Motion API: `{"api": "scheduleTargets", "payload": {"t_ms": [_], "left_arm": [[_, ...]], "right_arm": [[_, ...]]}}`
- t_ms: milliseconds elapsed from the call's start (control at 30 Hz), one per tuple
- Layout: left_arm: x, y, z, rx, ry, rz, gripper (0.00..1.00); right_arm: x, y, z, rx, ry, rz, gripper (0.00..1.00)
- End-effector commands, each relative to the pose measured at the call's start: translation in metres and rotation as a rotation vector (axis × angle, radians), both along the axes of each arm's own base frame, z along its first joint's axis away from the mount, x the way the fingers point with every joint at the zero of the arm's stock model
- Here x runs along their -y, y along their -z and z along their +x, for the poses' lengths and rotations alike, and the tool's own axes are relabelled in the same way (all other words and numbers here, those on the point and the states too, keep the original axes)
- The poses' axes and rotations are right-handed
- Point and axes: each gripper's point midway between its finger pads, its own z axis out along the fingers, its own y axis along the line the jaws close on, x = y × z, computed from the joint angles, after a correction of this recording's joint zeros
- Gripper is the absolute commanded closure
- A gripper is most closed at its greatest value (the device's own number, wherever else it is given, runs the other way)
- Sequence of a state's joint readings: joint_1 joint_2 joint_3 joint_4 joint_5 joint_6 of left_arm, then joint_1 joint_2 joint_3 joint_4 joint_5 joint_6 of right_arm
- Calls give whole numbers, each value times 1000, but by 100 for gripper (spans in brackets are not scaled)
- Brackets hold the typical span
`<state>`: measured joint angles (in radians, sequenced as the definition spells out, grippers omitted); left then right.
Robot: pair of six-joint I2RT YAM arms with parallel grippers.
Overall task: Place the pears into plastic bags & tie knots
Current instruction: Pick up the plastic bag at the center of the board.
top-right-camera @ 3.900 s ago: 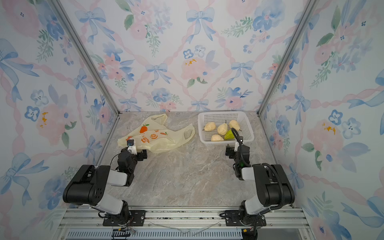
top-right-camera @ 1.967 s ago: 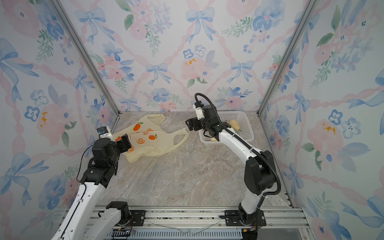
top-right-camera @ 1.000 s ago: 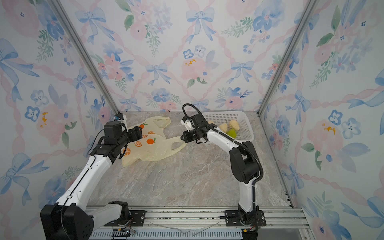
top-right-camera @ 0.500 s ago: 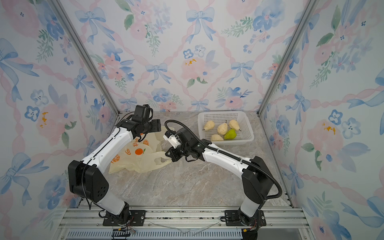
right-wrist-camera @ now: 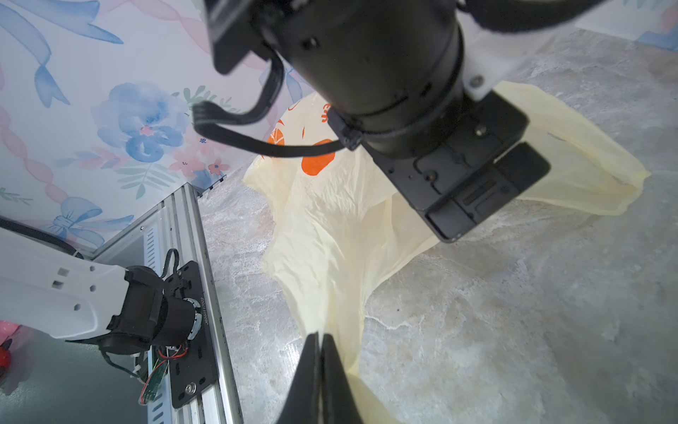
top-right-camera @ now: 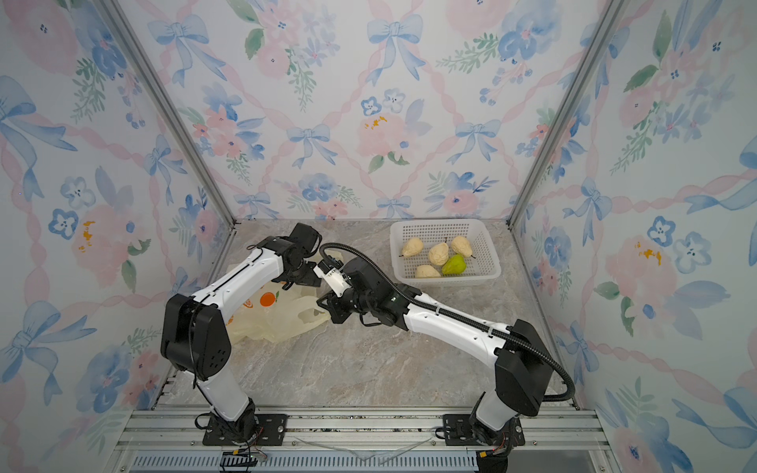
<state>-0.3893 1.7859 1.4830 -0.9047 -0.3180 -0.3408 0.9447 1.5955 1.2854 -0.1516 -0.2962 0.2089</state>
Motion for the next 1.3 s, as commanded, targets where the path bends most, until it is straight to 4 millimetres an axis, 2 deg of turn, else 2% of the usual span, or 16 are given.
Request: {"api": "scheduleTargets", "payload": {"t_ms": [0,33,367,433,467,533,567,667,767,833,933,1033,1133,1267], "left_arm": [[-18,7,-10,-70,8,171,3],[-23,6,-10,-75,0,206,6],[-45,-11,-6,-60,0,361,58],[-43,-14,-5,-53,10,360,68],[-41,-18,-4,-42,9,348,78],[-35,-26,0,-18,7,304,87],[-30,-32,3,3,5,269,90],[-13,-55,13,89,16,173,93],[8,-79,23,188,47,49,93],[24,-90,28,245,85,-52,94],[46,-104,30,309,141,-184,95],[63,-111,31,341,184,-284,97],[74,-115,33,369,196,-356,100],[85,-115,39,376,181,-445,100]], "right_arm": [[1,-11,-4,48,5,23,94],[2,-12,-4,55,7,25,94],[16,-21,-5,101,37,26,93],[17,-24,-4,111,47,26,93],[18,-24,-4,112,48,26,92],[17,-26,-4,110,46,28,90],[17,-25,-5,106,43,30,84],[16,-30,-6,92,37,57,68],[19,-46,-8,97,29,111,45],[26,-57,-6,117,54,132,36],[47,-64,10,150,166,115,30],[78,-64,35,120,297,104,29],[113,-57,60,71,427,105,29],[145,-49,78,42,506,99,27]]}}
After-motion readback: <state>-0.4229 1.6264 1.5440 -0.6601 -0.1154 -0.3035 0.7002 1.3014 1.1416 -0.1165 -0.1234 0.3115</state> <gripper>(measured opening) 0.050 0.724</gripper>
